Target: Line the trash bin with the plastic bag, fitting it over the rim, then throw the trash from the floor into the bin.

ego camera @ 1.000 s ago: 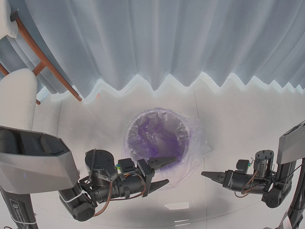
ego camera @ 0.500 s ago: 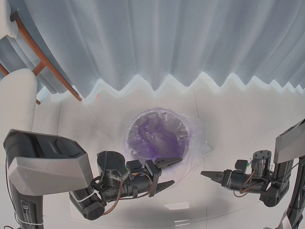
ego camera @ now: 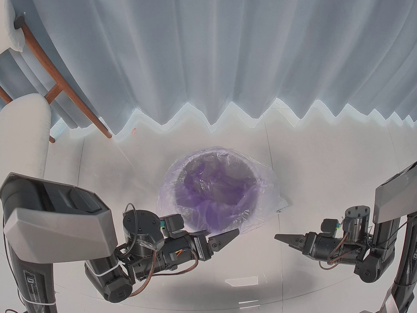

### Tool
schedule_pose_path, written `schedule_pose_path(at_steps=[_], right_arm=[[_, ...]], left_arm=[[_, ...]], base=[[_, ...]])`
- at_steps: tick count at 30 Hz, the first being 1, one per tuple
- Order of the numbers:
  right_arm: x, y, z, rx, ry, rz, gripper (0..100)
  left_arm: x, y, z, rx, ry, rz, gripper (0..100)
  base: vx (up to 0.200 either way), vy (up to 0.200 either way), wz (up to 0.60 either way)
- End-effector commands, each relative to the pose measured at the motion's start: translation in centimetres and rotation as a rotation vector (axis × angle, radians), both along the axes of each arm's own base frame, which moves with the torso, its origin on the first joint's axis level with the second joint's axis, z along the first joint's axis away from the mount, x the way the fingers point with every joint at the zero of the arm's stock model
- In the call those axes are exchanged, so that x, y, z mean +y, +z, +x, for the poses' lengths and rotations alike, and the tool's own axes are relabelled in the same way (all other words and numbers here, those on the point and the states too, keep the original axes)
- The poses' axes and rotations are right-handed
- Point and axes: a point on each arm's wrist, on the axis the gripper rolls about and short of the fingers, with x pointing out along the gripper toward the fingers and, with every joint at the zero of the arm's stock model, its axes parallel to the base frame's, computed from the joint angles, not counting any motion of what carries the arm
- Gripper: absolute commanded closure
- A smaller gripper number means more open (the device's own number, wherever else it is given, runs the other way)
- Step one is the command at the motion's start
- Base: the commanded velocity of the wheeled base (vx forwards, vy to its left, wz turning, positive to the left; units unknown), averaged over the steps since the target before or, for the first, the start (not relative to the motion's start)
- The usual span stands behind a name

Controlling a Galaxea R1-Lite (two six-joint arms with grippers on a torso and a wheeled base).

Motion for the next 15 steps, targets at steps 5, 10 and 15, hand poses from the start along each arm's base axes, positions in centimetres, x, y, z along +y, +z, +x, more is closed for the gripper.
schedule_pose_path(at_steps=[5,10,15], right_arm=[[0.0,0.0,0.2,-0.012,-0.003,0.004,0],[0.0,-0.1,0.2,-0.01,-0.003,0.002,0],[0.0,-0.2,0.2,-0.009,-0.001,-0.001,0]], left_arm=[[1.3,-0.7,-1.3,-0.345,-0.043,0.355,0],[1.4,-0.5,-5.6,-0.243,-0.127,0.352,0],[0.4,-0.5,-9.5,-0.103,-0.189,0.301,0]], base=[[0.0,0.0,0.0],[0.0,0.0,0.0],[0.0,0.0,0.0]])
